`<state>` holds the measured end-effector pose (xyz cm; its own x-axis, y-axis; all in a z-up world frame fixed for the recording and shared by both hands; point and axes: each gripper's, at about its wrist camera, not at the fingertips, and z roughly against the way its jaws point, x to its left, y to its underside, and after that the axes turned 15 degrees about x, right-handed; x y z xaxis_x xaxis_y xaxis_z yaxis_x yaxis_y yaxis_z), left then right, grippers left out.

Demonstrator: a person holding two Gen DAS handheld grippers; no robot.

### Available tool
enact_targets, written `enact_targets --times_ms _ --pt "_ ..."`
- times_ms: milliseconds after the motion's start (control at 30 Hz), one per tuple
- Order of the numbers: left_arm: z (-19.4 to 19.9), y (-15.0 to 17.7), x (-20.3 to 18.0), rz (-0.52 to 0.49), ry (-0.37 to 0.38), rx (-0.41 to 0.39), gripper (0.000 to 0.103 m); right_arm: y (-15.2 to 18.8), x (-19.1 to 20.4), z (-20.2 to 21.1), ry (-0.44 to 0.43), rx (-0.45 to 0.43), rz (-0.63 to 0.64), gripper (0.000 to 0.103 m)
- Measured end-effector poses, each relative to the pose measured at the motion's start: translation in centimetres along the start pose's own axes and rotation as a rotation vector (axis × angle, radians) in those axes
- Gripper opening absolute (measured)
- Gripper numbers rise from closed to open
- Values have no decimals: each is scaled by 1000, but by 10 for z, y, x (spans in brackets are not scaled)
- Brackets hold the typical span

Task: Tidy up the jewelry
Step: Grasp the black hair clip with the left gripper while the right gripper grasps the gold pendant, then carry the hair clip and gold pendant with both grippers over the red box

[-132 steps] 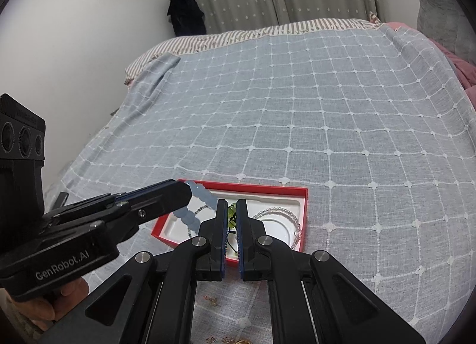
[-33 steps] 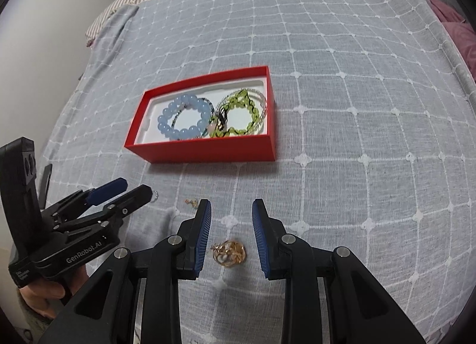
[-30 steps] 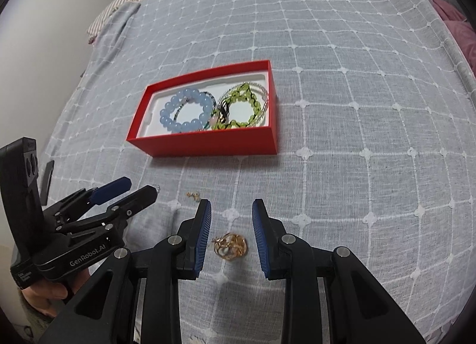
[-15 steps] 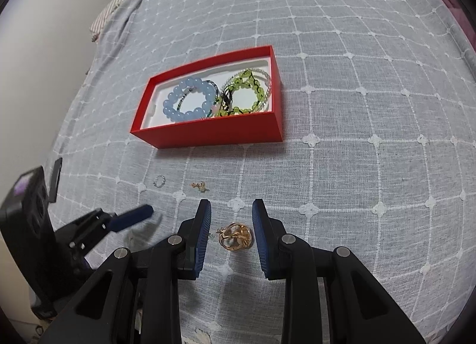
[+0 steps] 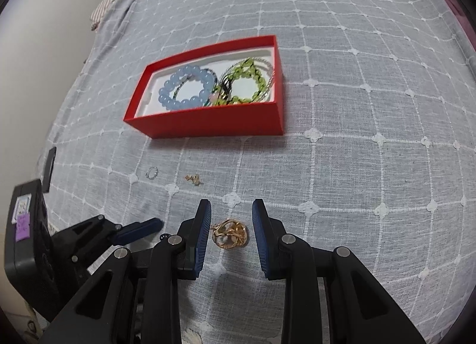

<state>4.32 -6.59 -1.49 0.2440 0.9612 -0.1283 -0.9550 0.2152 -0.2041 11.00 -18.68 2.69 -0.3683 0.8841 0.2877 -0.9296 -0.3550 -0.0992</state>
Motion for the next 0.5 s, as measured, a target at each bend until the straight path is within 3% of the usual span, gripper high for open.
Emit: enact_targets --times_ms 100,500 --pt "3 0 2 0 2 -9 24 1 2 -8 15 27 9 31" --pt "21 3 30 84 17 -54 24 2 12 -25 78 88 50 31"
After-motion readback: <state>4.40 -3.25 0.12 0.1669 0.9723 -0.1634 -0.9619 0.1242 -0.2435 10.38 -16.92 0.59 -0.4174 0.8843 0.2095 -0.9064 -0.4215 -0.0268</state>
